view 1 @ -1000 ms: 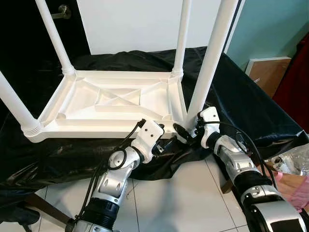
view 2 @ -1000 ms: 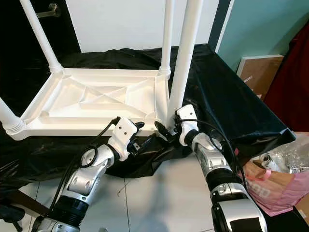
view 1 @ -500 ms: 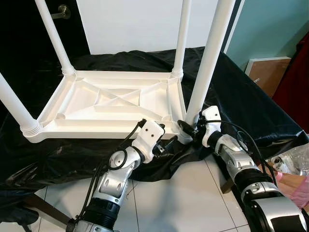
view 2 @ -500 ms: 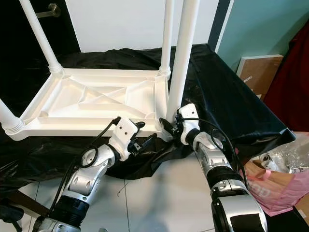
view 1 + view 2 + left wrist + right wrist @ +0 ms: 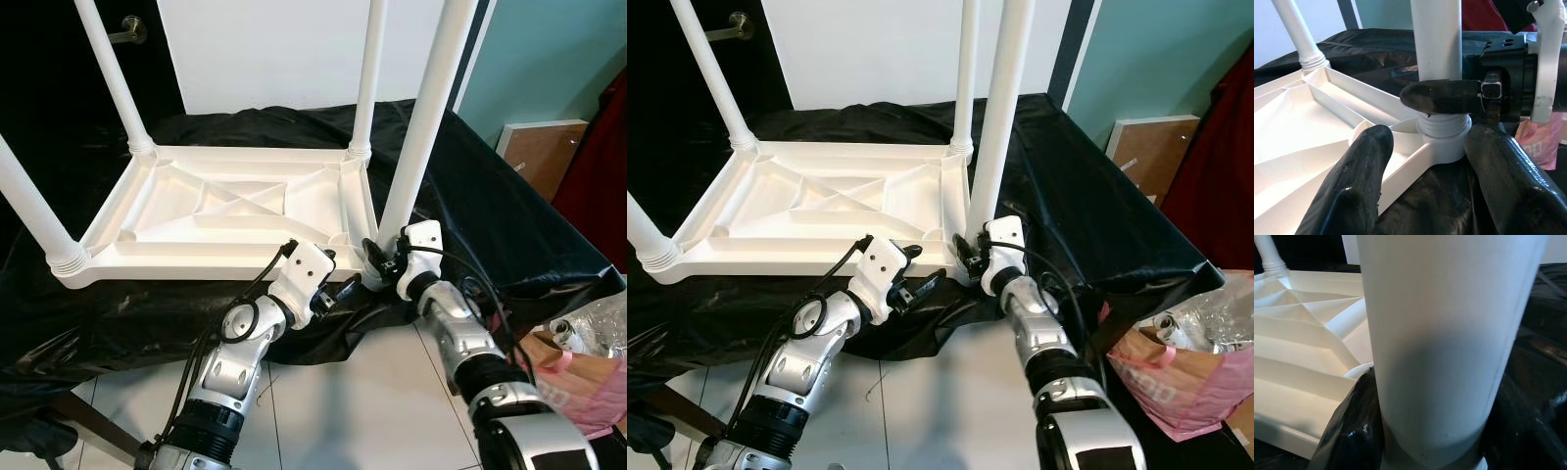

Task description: Building children table

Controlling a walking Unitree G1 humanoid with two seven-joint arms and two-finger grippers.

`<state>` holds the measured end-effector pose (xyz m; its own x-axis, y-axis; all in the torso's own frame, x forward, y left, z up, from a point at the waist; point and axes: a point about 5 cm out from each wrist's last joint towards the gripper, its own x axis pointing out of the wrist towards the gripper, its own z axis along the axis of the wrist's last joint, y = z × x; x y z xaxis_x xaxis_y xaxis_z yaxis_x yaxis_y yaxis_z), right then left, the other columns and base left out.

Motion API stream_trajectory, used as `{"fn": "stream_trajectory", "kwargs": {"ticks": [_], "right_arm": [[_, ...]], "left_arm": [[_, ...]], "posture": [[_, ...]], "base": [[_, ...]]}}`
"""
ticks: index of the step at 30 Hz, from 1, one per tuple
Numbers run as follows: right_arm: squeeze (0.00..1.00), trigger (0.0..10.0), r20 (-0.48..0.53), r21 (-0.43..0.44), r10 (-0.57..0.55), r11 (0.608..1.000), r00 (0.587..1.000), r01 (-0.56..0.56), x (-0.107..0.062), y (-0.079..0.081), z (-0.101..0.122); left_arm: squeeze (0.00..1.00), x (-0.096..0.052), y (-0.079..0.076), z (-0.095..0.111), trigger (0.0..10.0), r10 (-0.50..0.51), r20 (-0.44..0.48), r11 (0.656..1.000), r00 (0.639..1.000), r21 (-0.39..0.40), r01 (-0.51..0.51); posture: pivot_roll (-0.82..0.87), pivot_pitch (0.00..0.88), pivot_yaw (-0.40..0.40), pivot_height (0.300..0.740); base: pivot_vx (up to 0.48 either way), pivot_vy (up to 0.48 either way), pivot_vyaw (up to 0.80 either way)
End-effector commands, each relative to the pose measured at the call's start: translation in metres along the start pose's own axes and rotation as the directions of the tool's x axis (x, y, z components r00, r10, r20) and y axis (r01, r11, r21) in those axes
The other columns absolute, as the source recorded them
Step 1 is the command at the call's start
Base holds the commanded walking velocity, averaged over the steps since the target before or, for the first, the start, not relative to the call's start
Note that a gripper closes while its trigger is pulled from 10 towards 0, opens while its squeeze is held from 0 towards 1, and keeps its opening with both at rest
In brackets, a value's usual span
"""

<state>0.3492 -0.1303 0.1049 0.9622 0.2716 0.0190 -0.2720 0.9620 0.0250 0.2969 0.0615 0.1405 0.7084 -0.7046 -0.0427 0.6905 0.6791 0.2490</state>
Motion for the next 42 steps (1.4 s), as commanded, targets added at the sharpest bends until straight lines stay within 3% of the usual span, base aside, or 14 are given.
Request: {"fn": "stream_trajectory", "kwargs": {"ticks": [1,4,6,14,26,27,35,38,40,42], "right_arm": [[0.00,10.0,-0.093,0.029,-0.086,0.996,0.992,0.089,-0.010,-0.004,-0.022],[0.00,10.0,-0.090,0.038,-0.135,0.990,0.987,0.139,-0.011,-0.001,-0.024],[0.00,10.0,-0.091,0.083,-0.242,0.965,0.966,0.249,-0.012,0.008,-0.026],[0.00,10.0,-0.071,0.071,-0.200,0.976,0.977,0.205,-0.010,0.023,-0.023],[0.00,10.0,-0.020,0.063,-0.203,0.977,0.979,0.204,-0.009,0.018,-0.014],[1.00,10.0,-0.010,0.055,-0.197,0.979,0.980,0.197,-0.009,0.017,-0.013],[1.00,10.0,0.020,0.041,-0.158,0.987,0.987,0.157,-0.010,0.014,-0.009],[1.00,10.0,0.049,0.023,-0.066,0.998,0.997,0.065,-0.015,0.008,-0.006],[1.00,10.0,0.049,0.023,-0.066,0.998,0.997,0.065,-0.015,0.008,-0.006],[1.00,10.0,0.055,-0.020,0.096,0.995,0.994,-0.095,-0.020,-0.009,-0.001]], "left_arm": [[0.00,0.001,0.004,0.000,10.0,0.086,-0.003,0.996,0.996,0.014,-0.086],[0.00,0.001,0.004,0.000,10.0,0.086,-0.003,0.996,0.996,0.015,-0.086],[0.00,0.001,0.004,0.000,10.0,0.086,-0.003,0.996,0.996,0.016,-0.086],[0.00,0.002,0.004,0.000,10.0,0.088,0.000,0.996,0.996,0.018,-0.088],[0.00,0.003,0.004,-0.001,10.0,0.088,-0.004,0.996,0.996,0.020,-0.088],[0.00,0.003,0.004,-0.001,10.0,0.086,-0.003,0.996,0.996,0.021,-0.086],[0.00,0.003,0.003,-0.001,10.0,0.079,-0.004,0.997,0.997,0.025,-0.079],[0.00,0.002,0.001,-0.005,10.0,0.069,-0.019,0.997,0.997,0.042,-0.068],[0.00,0.002,0.001,-0.005,10.0,0.069,-0.019,0.997,0.997,0.042,-0.068],[0.00,0.003,0.000,-0.005,10.0,0.057,-0.022,0.997,0.998,0.049,-0.056]], "posture": [[-0.03,0.000,-0.035,0.740],[-0.03,0.000,-0.037,0.740],[-0.03,0.000,-0.042,0.740],[-0.02,0.000,-0.054,0.740],[-0.02,0.000,-0.053,0.740],[-0.02,0.000,-0.051,0.740],[-0.03,0.000,-0.044,0.740],[-0.03,0.000,-0.038,0.740],[-0.03,0.000,-0.038,0.740],[-0.05,0.000,-0.028,0.740]], "base": [[0.000,0.000,0.00],[0.000,0.000,0.00],[0.000,0.000,0.00],[0.000,0.000,0.00],[0.000,0.000,0.00],[0.000,0.000,0.00],[0.000,0.000,0.00],[0.000,0.000,0.00],[0.000,0.000,0.00],[0.000,0.000,0.00]]}}
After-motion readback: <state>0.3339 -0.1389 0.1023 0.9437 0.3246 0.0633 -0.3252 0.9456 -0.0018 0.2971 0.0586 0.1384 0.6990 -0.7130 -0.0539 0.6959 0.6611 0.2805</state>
